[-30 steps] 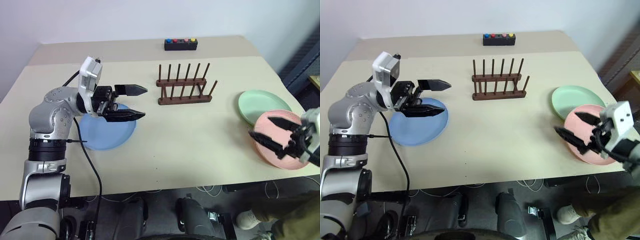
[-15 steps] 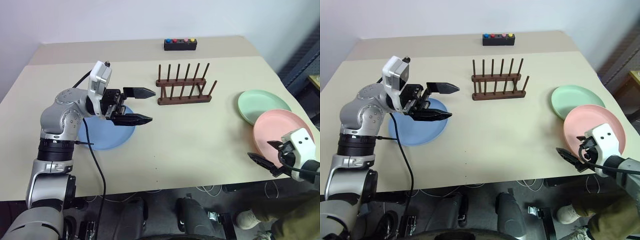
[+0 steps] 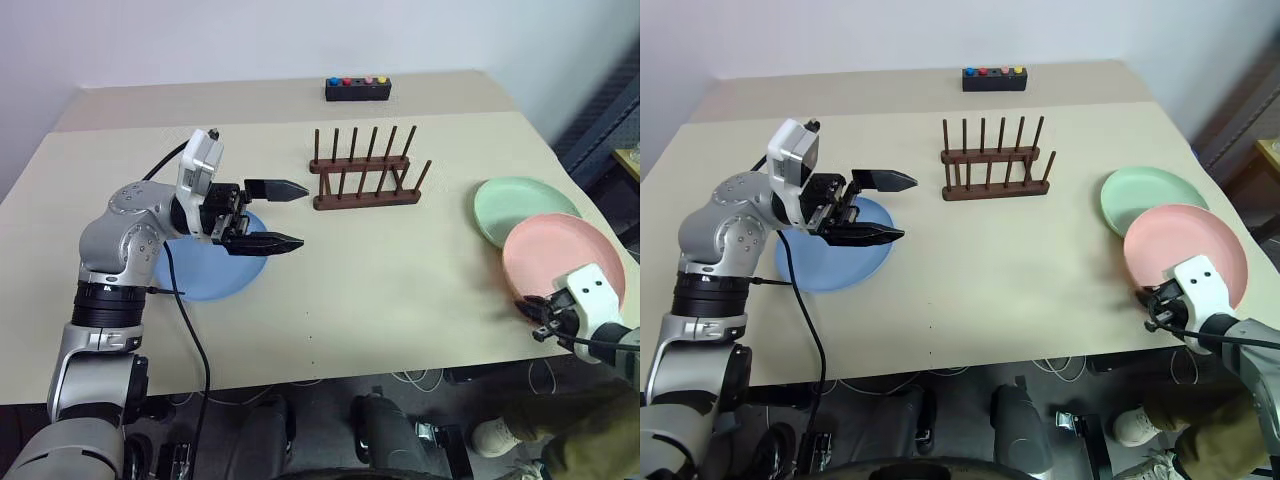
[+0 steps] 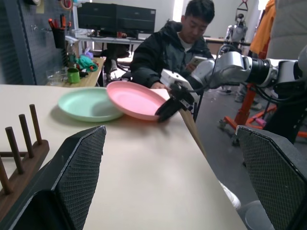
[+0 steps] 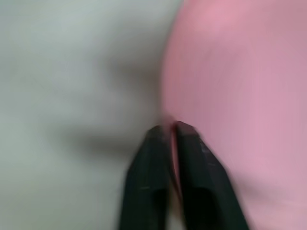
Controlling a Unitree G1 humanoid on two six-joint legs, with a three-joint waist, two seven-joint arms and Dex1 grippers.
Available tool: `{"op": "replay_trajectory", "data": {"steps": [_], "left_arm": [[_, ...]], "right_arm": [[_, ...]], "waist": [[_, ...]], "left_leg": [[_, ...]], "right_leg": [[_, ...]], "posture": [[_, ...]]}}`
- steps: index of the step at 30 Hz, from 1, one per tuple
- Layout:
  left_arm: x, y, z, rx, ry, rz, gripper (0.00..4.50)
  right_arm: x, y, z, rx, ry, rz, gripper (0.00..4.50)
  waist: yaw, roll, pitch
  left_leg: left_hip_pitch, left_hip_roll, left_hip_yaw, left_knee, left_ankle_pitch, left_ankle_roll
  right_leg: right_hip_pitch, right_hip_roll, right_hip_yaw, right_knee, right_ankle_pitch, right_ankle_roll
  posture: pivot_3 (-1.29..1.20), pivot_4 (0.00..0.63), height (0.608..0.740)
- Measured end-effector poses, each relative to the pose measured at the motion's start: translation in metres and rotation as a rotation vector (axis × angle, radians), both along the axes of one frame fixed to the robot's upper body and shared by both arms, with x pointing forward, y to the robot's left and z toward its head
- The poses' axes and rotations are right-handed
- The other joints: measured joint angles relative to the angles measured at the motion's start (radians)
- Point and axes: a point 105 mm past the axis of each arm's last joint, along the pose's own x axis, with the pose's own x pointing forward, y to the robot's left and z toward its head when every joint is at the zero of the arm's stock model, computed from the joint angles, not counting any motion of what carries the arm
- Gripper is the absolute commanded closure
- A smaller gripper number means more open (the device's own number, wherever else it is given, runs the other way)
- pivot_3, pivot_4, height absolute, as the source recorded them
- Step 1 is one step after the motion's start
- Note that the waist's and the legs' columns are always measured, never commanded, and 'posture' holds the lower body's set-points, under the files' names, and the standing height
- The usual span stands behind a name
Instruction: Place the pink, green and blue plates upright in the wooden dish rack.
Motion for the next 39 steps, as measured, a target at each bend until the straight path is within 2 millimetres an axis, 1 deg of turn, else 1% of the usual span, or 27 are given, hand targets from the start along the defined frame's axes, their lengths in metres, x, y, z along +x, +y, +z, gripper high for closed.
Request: {"op": "replay_trajectory", "data": {"steps": [3, 5, 9, 13, 16, 18, 20, 22, 23, 25, 28, 31, 35, 39], "left_arm": [[0.000, 0.000, 0.000, 0.001, -0.010, 0.002, 0.00], [0.000, 0.001, 0.000, 0.000, -0.012, 0.003, 0.00], [0.002, 0.001, -0.001, -0.001, -0.008, 0.008, 0.00], [0.002, 0.002, -0.001, -0.001, -0.006, 0.010, 0.00], [0.004, 0.002, -0.002, -0.003, -0.007, 0.018, 0.00], [0.005, 0.003, -0.002, -0.007, -0.004, 0.027, 0.00], [0.007, 0.001, -0.001, -0.015, -0.012, 0.035, 0.00], [0.010, 0.002, 0.000, -0.024, -0.029, 0.064, 0.00], [0.014, 0.003, 0.000, -0.029, -0.043, 0.089, 0.00], [0.023, 0.004, 0.000, -0.035, -0.074, 0.149, 0.00], [0.028, 0.002, 0.002, -0.041, -0.107, 0.187, 0.00], [0.028, 0.004, 0.004, -0.048, -0.110, 0.210, 0.00], [0.022, 0.007, 0.003, -0.056, -0.105, 0.227, 0.00], [0.016, 0.009, -0.002, -0.059, -0.080, 0.245, 0.00]], "right_arm": [[-0.001, -0.001, 0.000, -0.006, 0.006, -0.002, 4.43], [0.000, -0.001, 0.006, -0.025, 0.005, 0.009, 4.43], [0.006, -0.011, 0.035, -0.082, -0.049, 0.013, 4.43], [0.012, -0.011, 0.060, -0.078, -0.085, 0.043, 4.43], [0.023, -0.007, 0.096, -0.034, -0.202, 0.061, 4.43], [0.037, 0.007, 0.133, 0.089, -0.341, 0.101, 4.43], [0.043, 0.019, 0.162, 0.147, -0.445, 0.152, 4.43], [0.051, 0.028, 0.182, 0.208, -0.513, 0.196, 4.43], [0.056, 0.031, 0.188, 0.256, -0.535, 0.213, 4.43], [0.072, 0.039, 0.205, 0.431, -0.593, 0.257, 4.43], [0.089, 0.043, 0.227, 0.639, -0.639, 0.311, 4.43], [0.102, 0.046, 0.233, 0.806, -0.628, 0.362, 4.43], [0.121, 0.055, 0.231, 1.026, -0.584, 0.443, 4.43], [0.135, 0.064, 0.226, 1.159, -0.550, 0.493, 4.43]], "waist": [[0.000, 0.000, 0.000], [0.000, 0.000, 0.000], [0.000, 0.000, 0.000], [-0.001, 0.000, 0.000], [-0.002, 0.000, 0.000], [-0.006, 0.001, 0.001], [-0.003, 0.002, 0.001], [0.000, 0.001, 0.001], [0.001, 0.001, 0.001], [-0.001, 0.001, 0.001], [-0.002, 0.001, 0.001], [-0.001, 0.001, 0.001], [-0.006, 0.002, 0.001], [-0.006, 0.002, 0.002]], "left_leg": [[0.000, 0.000, 0.000, 0.000, 0.000, 0.000], [0.000, 0.000, 0.000, 0.000, 0.000, 0.000], [0.000, 0.000, 0.000, 0.000, 0.000, 0.000], [0.000, 0.000, 0.001, 0.000, 0.000, 0.000], [0.000, 0.000, 0.001, 0.000, 0.000, 0.000], [0.000, 0.001, 0.001, 0.000, 0.000, 0.000], [0.000, 0.001, 0.000, -0.001, 0.000, 0.000], [-0.001, 0.001, 0.000, 0.000, 0.000, 0.000], [-0.001, 0.000, 0.000, 0.000, 0.000, 0.000], [-0.001, 0.000, 0.002, 0.001, 0.000, 0.000], [-0.002, 0.000, 0.002, 0.000, 0.000, 0.000], [-0.003, 0.000, 0.001, -0.001, 0.000, 0.000], [-0.003, 0.000, 0.003, -0.001, 0.000, 0.001], [-0.003, 0.000, 0.003, -0.001, 0.000, 0.001]], "right_leg": [[0.000, 0.000, 0.000, 0.000, 0.000, 0.000], [0.000, 0.000, 0.000, 0.000, 0.000, 0.000], [0.000, 0.000, 0.000, 0.000, 0.000, 0.000], [0.000, 0.000, 0.001, 0.000, 0.000, 0.000], [-0.001, 0.000, 0.001, 0.000, 0.000, 0.000], [-0.001, 0.000, 0.001, 0.000, 0.000, 0.000], [-0.001, 0.000, 0.001, 0.000, 0.000, 0.000], [-0.001, 0.000, 0.000, 0.000, 0.000, 0.000], [-0.001, 0.000, 0.000, 0.000, 0.000, 0.000], [-0.001, -0.001, 0.001, 0.000, 0.000, 0.000], [-0.002, -0.001, 0.001, 0.000, 0.000, 0.000], [-0.004, -0.001, 0.000, 0.000, 0.000, 0.000], [-0.005, -0.002, 0.001, 0.000, 0.001, 0.000], [-0.005, -0.001, 0.001, 0.002, 0.001, 0.000]], "posture": [[0.00, 0.150, 0.740], [0.00, 0.150, 0.740], [0.00, 0.150, 0.740], [0.00, 0.150, 0.740], [0.00, 0.150, 0.740], [0.00, 0.150, 0.740], [0.00, 0.150, 0.740], [0.00, 0.150, 0.740], [0.00, 0.150, 0.740], [0.00, 0.150, 0.740], [0.00, 0.150, 0.740], [0.00, 0.150, 0.740], [0.00, 0.150, 0.740], [0.00, 0.150, 0.740]]}}
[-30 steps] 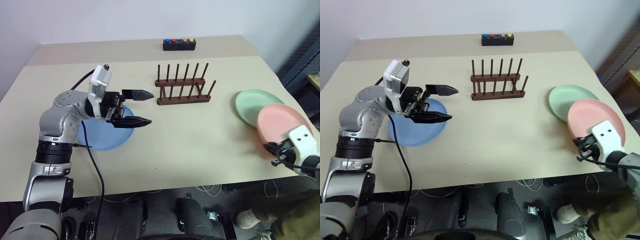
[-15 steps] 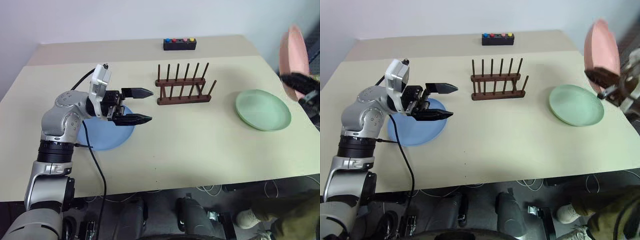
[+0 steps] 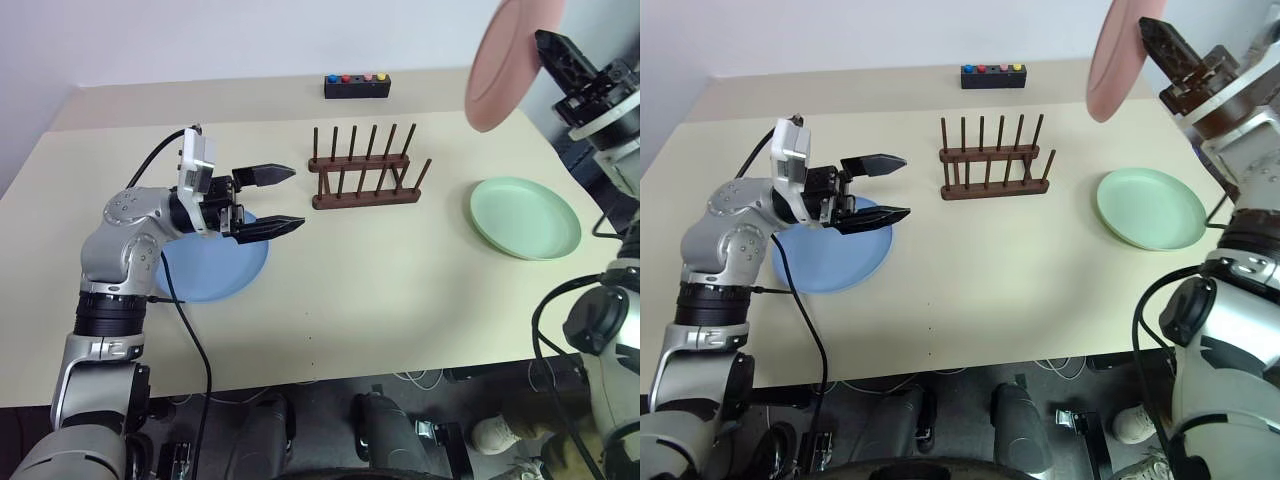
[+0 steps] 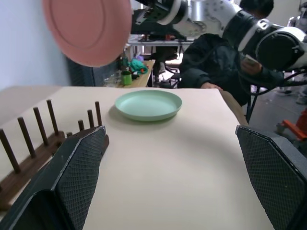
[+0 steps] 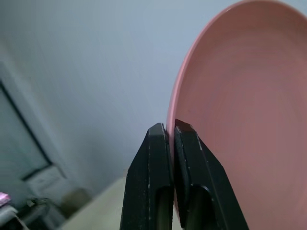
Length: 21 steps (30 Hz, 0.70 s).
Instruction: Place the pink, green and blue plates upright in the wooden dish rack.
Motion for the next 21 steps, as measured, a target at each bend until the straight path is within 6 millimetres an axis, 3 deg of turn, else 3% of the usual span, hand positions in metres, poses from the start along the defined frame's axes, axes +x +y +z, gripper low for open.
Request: {"op": "replay_trajectory", "data": {"steps": [11, 21], "left_arm": [[-0.008, 0.006, 0.001, -0.006, 0.016, 0.040, 0.00], [-0.015, 0.011, 0.003, 0.007, 0.014, 0.055, 0.00]], "right_arm": [[0.025, 0.033, -0.016, 0.072, 0.030, 0.132, 4.43], [0.030, 0.037, -0.036, 0.055, 0.067, 0.145, 4.43]], "waist": [[0.002, 0.000, 0.000], [-0.001, 0.001, 0.000]], "left_leg": [[0.000, 0.000, 0.000, 0.000, 0.000, 0.000], [0.000, 0.000, 0.001, 0.000, 0.000, 0.000]], "right_leg": [[0.000, 0.000, 0.000, 0.000, 0.000, 0.000], [0.000, 0.000, 0.000, 0.000, 0.000, 0.000]], "posture": [[0.00, 0.150, 0.740], [0.00, 0.150, 0.740]]}}
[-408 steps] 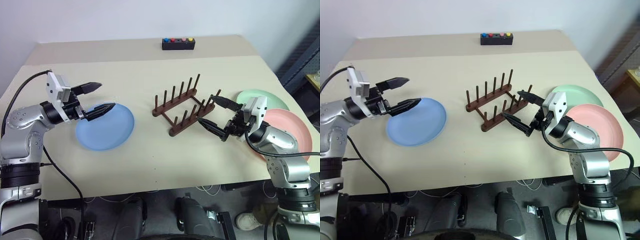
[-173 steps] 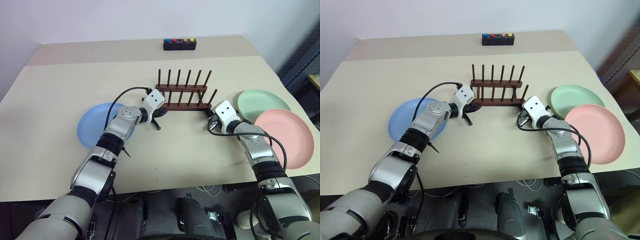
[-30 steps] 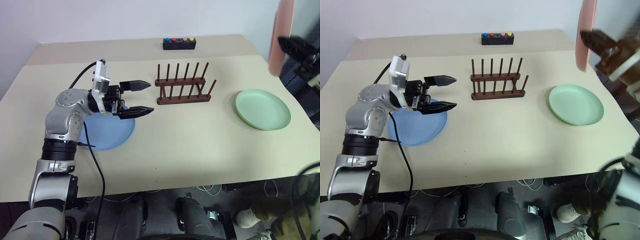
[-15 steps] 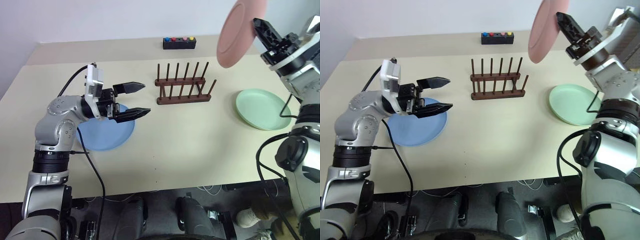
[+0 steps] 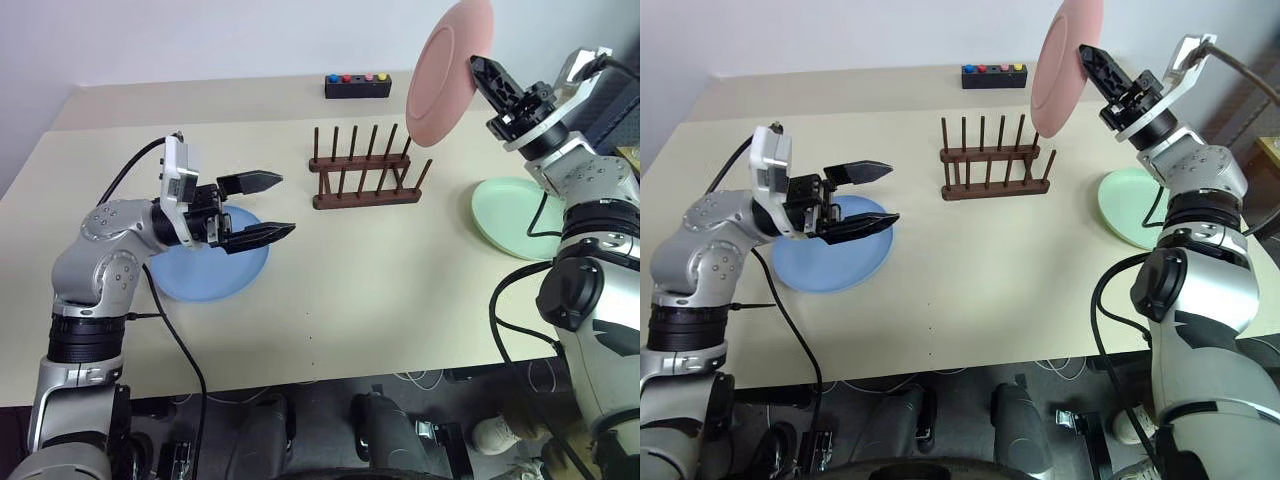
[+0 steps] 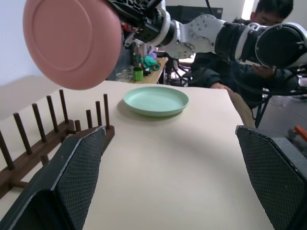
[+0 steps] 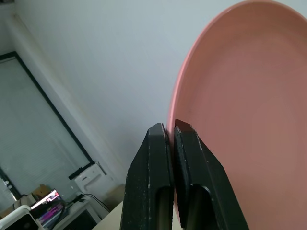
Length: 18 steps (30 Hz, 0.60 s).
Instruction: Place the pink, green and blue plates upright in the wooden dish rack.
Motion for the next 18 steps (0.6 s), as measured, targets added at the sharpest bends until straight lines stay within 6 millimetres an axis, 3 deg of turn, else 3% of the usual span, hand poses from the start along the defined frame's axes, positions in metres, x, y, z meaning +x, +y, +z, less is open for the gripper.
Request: {"op": "replay_trajectory", "data": {"steps": [18], "left_arm": [[-0.004, 0.003, -0.003, 0.016, 0.023, -0.002, 0.00]], "right_arm": [[0.005, -0.003, -0.028, -0.011, 0.077, -0.009, 4.43]], "waist": [[-0.001, 0.000, 0.000]], "left_leg": [[0.000, 0.000, 0.001, 0.000, 0.000, 0.000]], "right_leg": [[0.000, 0.000, 0.000, 0.000, 0.000, 0.000]], "posture": [[0.00, 0.150, 0.740]]}}
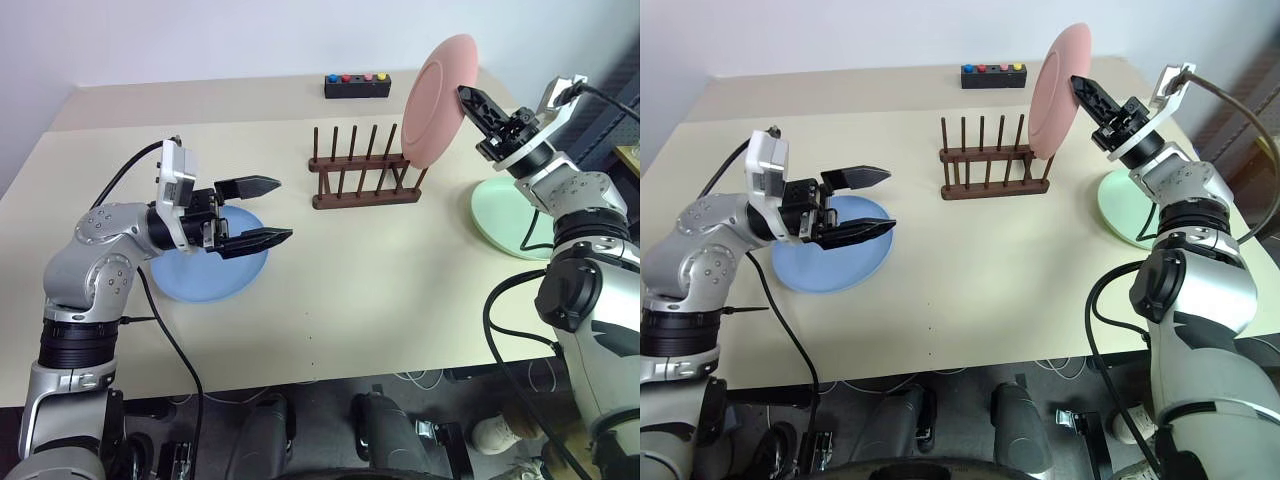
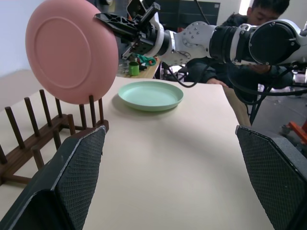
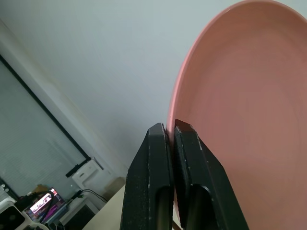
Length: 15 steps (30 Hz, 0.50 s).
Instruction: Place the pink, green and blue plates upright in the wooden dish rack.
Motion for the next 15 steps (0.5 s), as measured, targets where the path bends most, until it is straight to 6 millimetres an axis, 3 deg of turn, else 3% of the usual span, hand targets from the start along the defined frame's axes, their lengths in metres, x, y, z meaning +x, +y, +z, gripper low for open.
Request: {"op": "replay_trajectory", "data": {"steps": [15], "left_arm": [[0.000, 0.000, 0.000, 0.001, -0.002, -0.002, 0.00]], "right_arm": [[0.002, -0.004, -0.019, -0.057, 0.037, -0.037, 4.43]], "waist": [[0.001, 0.000, 0.000]], "left_leg": [[0.000, 0.000, 0.000, 0.000, 0.000, 0.000]], "right_leg": [[0.000, 0.000, 0.000, 0.000, 0.000, 0.000]], "posture": [[0.00, 0.150, 0.740]]}}
